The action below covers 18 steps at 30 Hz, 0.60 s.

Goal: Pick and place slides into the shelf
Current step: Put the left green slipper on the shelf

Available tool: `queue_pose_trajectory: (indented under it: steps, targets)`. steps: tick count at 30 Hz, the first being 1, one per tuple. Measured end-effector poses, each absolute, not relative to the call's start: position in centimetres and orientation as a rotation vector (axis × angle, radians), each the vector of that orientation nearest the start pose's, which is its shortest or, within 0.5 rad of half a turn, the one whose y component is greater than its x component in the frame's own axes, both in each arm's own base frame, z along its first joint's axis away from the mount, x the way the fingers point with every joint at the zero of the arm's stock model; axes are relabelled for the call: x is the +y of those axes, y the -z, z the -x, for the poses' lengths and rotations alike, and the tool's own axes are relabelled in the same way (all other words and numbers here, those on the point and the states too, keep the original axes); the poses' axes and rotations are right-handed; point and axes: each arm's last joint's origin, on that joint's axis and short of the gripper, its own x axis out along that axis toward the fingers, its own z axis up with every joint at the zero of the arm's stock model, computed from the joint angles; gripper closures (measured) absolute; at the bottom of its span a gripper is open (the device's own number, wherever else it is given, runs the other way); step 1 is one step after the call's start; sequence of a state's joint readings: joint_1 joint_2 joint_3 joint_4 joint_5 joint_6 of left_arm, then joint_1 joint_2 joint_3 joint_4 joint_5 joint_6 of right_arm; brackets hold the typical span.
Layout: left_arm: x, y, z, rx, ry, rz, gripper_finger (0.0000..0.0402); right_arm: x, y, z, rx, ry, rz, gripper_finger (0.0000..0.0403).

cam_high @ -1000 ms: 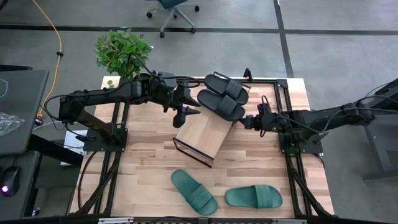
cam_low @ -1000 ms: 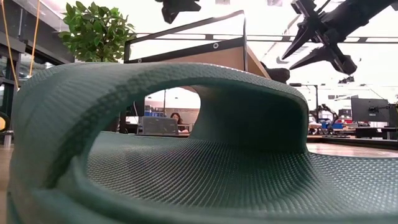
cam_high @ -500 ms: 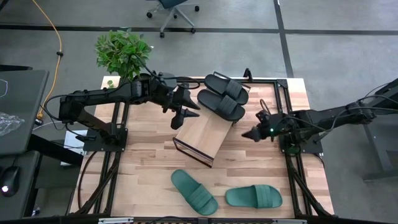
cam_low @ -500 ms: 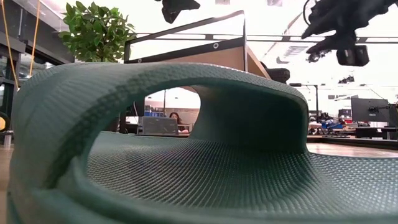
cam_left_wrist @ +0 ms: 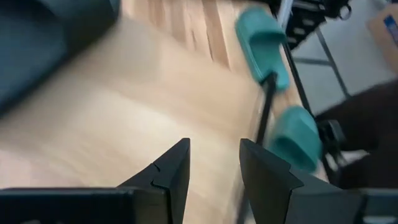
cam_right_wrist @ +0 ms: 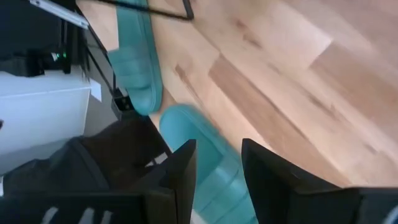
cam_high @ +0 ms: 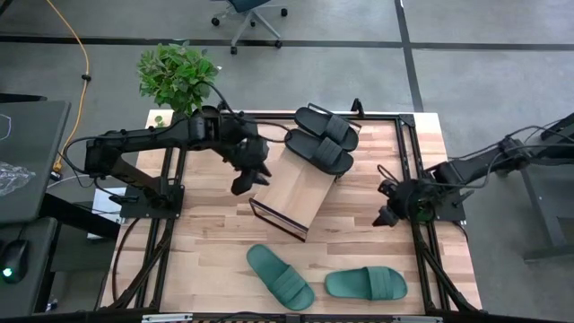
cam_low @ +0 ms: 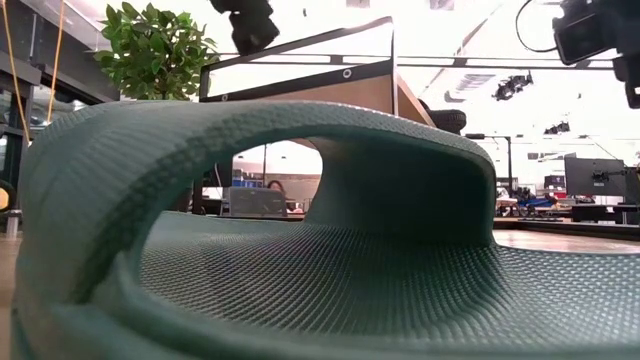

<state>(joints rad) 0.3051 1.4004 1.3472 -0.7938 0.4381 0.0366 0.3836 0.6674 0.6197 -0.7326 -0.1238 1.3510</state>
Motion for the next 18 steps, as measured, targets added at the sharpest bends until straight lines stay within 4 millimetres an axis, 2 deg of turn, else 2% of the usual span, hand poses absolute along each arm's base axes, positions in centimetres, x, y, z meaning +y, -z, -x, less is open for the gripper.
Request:
queue_pose_trajectory:
  steps: [7, 13, 18]
  targets:
    - [3.5, -34.3, -25.7, 0.941, 0.188, 0.286, 0.0302, 6.7, -24.8, -11.2, 0.943, 0.133, -1.155, 0.0286]
    - [0.0, -34.5, -25.6, 0.972, 0.165, 0.256, 0.0335, 7.5, -25.7, -11.4, 0.722, 0.161, -1.176, 0.0286]
    - [-2.9, -34.4, -25.5, 0.995, 0.218, 0.239, 0.0347, 7.6, -25.9, -11.9, 0.572, 0.232, -1.182, 0.0286]
